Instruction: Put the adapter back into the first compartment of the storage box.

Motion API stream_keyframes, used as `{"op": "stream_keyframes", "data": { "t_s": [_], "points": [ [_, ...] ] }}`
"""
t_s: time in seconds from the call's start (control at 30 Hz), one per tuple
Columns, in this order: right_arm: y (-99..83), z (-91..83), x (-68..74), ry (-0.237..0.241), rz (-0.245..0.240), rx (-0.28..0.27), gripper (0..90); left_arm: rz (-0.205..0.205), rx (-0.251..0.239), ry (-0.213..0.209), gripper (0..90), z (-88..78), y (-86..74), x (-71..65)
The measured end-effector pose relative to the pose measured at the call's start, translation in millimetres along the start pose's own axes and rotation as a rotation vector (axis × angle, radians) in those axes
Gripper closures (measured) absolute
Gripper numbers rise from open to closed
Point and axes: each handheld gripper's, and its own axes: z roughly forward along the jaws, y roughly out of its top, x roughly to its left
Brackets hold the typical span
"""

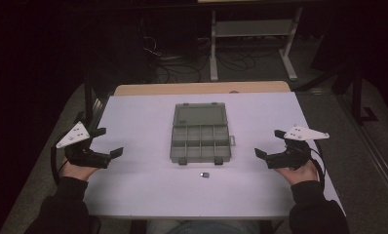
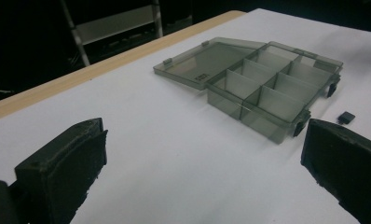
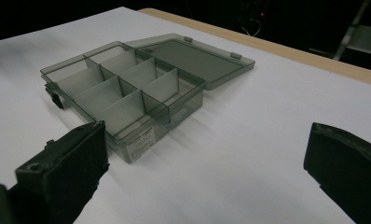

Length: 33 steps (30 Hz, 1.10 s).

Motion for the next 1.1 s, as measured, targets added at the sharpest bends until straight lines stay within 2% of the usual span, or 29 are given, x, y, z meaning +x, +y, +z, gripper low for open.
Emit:
{"op": "stream_keyframes", "data": {
  "t_s": [0.2, 0.5, 0.63, 0.87, 1.1],
  "points": [
    [0.0, 0.0, 0.0, 0.000, 0.000, 0.000, 0.0, 0.036, 0.015, -0.020, 0.0, 4.3, 10.8, -4.4],
    [-0.2, 0.1, -0.3, 0.000, 0.001, 0.002, 0.0, 0.056, 0.039, -0.046, 0.0, 9.2, 20.0, -7.1],
    [-0.2, 0.6, -0.1, 0.000, 0.001, 0.006, 0.0, 0.076, 0.059, -0.064, 0.0, 14.2, 24.9, -11.0],
    [-0.5, 0.4, -1.0, -0.004, 0.001, 0.004, 0.0, 0.095, 0.061, -0.105, 0.0, 24.6, 33.6, -19.1],
    [-0.6, 0.6, -0.7, -0.003, 0.001, 0.006, 0.0, 0.117, 0.094, -0.136, 0.0, 35.3, 38.6, -24.2]
  ]
}}
